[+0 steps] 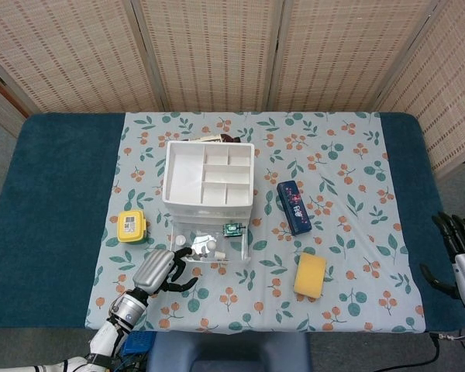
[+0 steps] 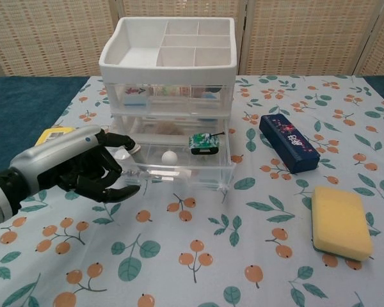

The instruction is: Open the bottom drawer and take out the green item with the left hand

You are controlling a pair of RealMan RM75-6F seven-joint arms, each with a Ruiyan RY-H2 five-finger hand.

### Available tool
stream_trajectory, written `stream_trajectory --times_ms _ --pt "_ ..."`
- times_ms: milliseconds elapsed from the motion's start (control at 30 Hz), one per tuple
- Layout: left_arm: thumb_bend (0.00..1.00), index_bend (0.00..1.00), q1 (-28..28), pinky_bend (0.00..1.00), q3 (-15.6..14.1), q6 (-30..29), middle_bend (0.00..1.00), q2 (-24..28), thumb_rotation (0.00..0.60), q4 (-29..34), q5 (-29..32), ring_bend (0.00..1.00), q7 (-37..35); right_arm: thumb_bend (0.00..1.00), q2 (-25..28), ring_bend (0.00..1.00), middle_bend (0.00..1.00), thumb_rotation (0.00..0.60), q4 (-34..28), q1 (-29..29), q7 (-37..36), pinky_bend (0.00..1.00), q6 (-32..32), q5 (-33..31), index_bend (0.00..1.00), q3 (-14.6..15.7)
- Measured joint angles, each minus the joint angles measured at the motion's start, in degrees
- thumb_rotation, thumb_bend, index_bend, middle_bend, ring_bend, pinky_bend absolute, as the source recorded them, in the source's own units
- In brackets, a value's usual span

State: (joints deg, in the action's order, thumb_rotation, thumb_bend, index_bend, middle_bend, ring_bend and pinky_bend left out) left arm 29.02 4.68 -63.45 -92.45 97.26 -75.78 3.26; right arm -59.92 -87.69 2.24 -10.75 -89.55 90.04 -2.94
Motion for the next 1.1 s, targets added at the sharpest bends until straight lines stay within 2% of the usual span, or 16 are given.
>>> stream_trajectory --times_ms 233,433,600,867,1100 --pt "0.28 0.41 -0.3 1.00 -0.5 -0.2 0.82 0.2 0.600 0.1 -0.6 0.94 -0.2 0.33 0.0 0.00 0.04 0.600 0.0 0.0 0.1 0.00 0.1 -0.1 0.00 0.0" --pt "0.28 0.29 -0.4 1.00 -0.6 -0.5 0.82 0.7 0.600 1.0 -1.2 0.94 -0.2 0.33 0.1 0.00 0.04 0.600 0.0 0.0 0.0 0.00 0.0 0.0 0.00 -0.1" --pt "0.28 0.27 -0.6 1.00 -0.9 -0.8 0.82 1.9 0.600 2.2 -1.9 0.94 0.0 0.33 0.1 0.00 0.04 0.600 0.2 -0.1 -0.2 0.00 -0.2 0.0 0.00 -0.1" --pt "0.28 0.27 -0.3 1.00 -1.3 -0.7 0.82 7.0 0.600 5.7 -4.3 0.94 0.7 0.33 0.7 0.00 0.04 0.600 0.1 -0.2 -0.1 0.00 -0.9 0.3 0.00 -0.3" --pt "0.30 0.26 3.2 1.00 1.1 4.0 0.86 13.0 0.600 9.0 -4.4 0.96 -0.1 0.33 1.6 0.00 0.04 0.600 -0.9 -0.1 0.7 0.00 -1.7 0.8 0.00 -0.7"
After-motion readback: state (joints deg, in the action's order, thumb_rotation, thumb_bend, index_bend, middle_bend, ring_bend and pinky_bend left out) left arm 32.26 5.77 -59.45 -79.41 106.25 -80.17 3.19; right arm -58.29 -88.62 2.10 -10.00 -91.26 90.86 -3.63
